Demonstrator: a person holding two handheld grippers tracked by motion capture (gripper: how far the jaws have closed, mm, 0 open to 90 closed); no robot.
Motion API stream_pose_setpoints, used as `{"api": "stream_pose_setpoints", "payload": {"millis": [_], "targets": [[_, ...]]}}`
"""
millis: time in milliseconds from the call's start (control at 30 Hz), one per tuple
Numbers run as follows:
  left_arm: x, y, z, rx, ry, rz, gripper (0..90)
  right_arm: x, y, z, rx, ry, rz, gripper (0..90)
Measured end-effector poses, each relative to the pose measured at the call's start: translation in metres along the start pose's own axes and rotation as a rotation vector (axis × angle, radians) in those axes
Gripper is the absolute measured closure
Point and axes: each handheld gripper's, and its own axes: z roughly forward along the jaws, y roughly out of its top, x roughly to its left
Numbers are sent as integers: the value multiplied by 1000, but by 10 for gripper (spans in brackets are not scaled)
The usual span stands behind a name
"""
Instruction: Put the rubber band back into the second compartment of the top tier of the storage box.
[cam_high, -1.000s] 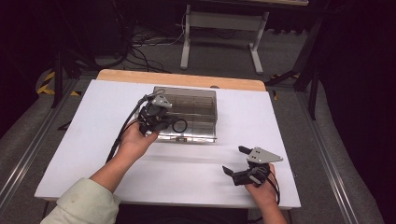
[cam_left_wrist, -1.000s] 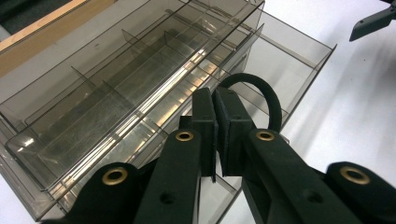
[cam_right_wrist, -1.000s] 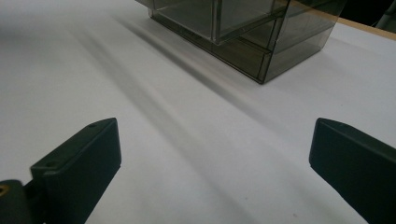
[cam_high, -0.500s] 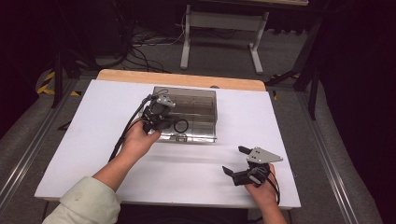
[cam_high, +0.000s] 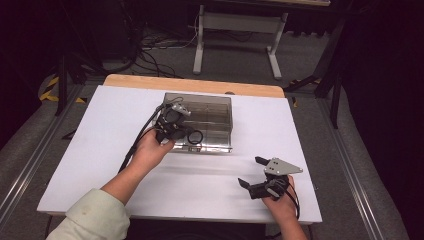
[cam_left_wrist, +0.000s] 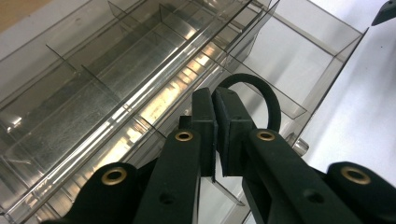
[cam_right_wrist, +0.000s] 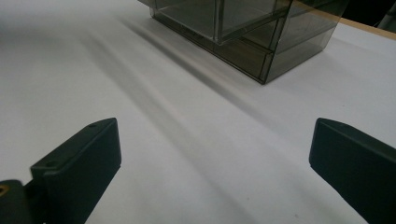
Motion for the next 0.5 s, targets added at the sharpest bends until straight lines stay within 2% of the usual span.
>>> {"api": "stream_pose_setpoints", "payload": {"millis": [500], "targets": [[0, 0, 9, 48, -16, -1, 865, 0, 0, 0, -2, 4, 0, 27]]}}
